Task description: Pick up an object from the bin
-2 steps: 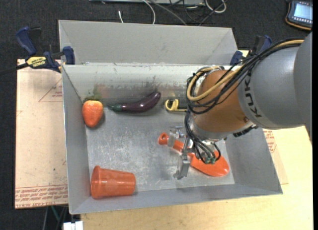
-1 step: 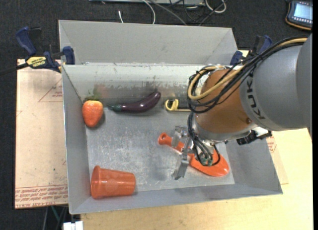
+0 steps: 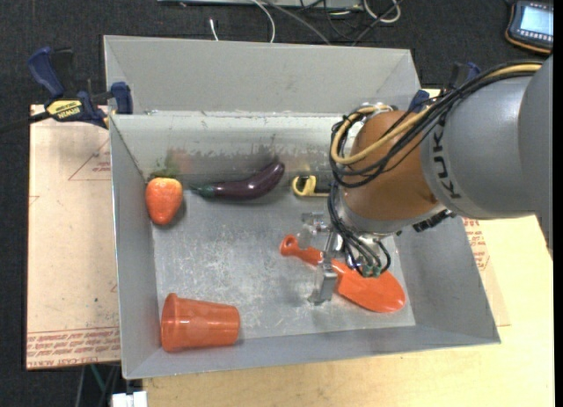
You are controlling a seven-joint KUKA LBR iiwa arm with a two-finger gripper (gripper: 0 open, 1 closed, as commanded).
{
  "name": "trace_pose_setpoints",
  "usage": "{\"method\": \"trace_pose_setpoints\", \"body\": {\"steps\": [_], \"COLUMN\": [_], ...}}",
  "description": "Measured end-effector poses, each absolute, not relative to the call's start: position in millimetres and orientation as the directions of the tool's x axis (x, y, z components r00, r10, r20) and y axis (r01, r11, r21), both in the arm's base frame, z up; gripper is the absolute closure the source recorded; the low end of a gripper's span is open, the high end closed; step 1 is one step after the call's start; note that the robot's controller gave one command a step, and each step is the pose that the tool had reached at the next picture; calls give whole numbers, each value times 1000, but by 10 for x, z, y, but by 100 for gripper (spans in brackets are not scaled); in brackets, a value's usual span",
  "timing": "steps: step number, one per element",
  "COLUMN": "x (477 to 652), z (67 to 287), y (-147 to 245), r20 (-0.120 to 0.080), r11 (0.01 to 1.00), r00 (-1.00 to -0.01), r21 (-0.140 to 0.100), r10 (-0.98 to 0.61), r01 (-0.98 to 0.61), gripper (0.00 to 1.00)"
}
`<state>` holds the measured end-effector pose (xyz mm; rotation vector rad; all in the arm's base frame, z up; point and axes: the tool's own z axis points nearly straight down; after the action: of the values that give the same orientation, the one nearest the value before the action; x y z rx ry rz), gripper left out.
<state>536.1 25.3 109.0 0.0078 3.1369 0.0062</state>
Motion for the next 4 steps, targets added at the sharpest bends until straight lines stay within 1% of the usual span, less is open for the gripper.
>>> {"method": "trace_pose_setpoints", "body": {"steps": [1, 2, 3, 4], "x": [5219, 6052, 5335, 5664], "z": [1207, 890, 966, 873], "y": [253, -226, -21, -529], "r20": [0, -13, 5, -8], "r11": [997, 1000, 991, 957], "r00": [-997, -1000, -991, -957], "r21": [5, 4, 9, 9], "r10": [81, -15, 131, 291], "r01": [81, -15, 131, 291], "gripper": [0, 0, 0, 0]}}
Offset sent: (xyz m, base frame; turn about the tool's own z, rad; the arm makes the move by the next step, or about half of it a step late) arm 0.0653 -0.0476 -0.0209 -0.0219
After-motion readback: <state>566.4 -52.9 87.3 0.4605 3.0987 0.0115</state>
